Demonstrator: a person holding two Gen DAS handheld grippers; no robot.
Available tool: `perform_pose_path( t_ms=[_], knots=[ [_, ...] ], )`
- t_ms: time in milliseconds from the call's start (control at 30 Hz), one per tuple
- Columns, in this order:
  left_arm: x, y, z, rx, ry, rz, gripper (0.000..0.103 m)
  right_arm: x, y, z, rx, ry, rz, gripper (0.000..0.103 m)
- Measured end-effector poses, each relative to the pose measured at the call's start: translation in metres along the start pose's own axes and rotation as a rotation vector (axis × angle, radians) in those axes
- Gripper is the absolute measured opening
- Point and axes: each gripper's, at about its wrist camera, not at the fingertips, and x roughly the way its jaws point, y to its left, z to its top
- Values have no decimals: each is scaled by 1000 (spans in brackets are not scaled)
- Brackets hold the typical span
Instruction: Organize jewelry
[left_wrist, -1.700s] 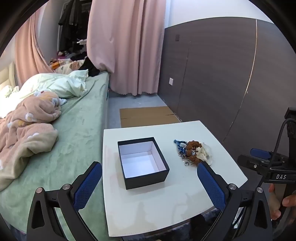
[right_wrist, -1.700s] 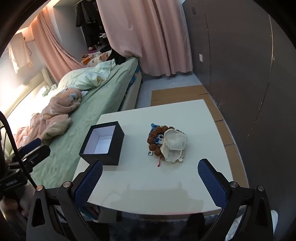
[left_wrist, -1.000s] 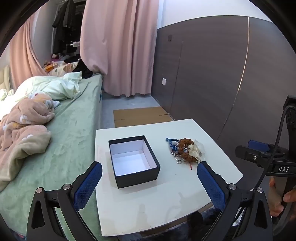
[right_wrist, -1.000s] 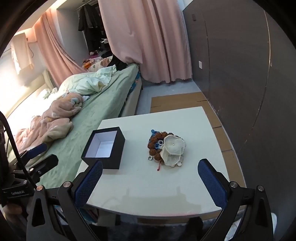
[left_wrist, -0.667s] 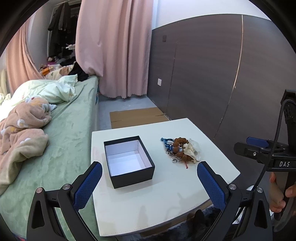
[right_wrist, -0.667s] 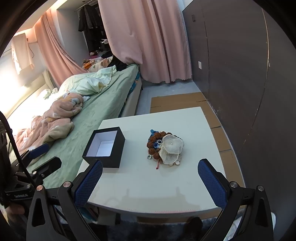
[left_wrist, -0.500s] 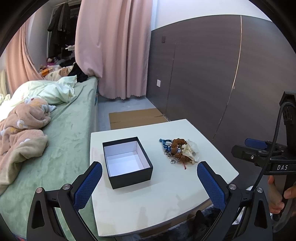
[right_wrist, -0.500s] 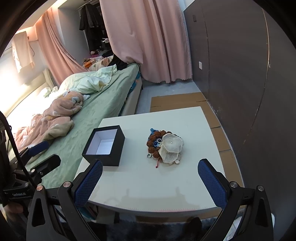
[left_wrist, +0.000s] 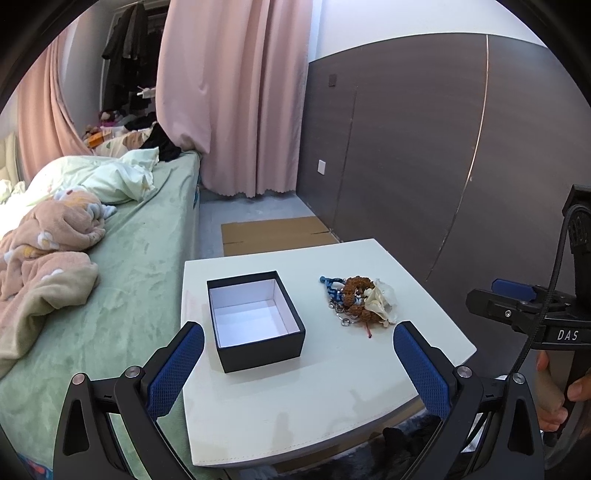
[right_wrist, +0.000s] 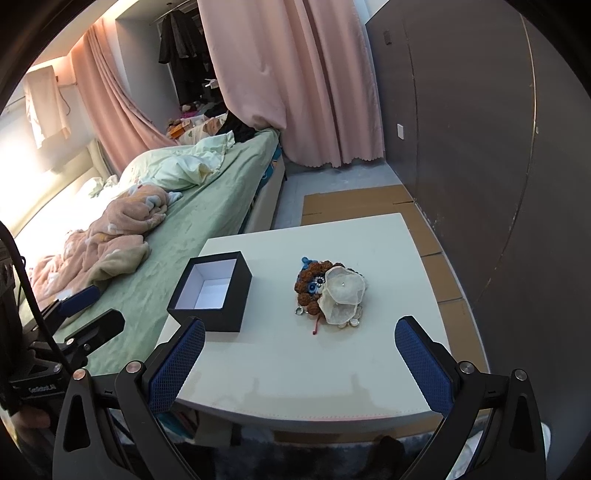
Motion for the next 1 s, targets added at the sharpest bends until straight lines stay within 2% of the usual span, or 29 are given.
perform_pose_path(
  t_ms=[1000],
  knots=[
    [-4, 3, 0, -8, -6, 0, 102, -3, 2, 1, 0, -4, 1, 103]
  ],
)
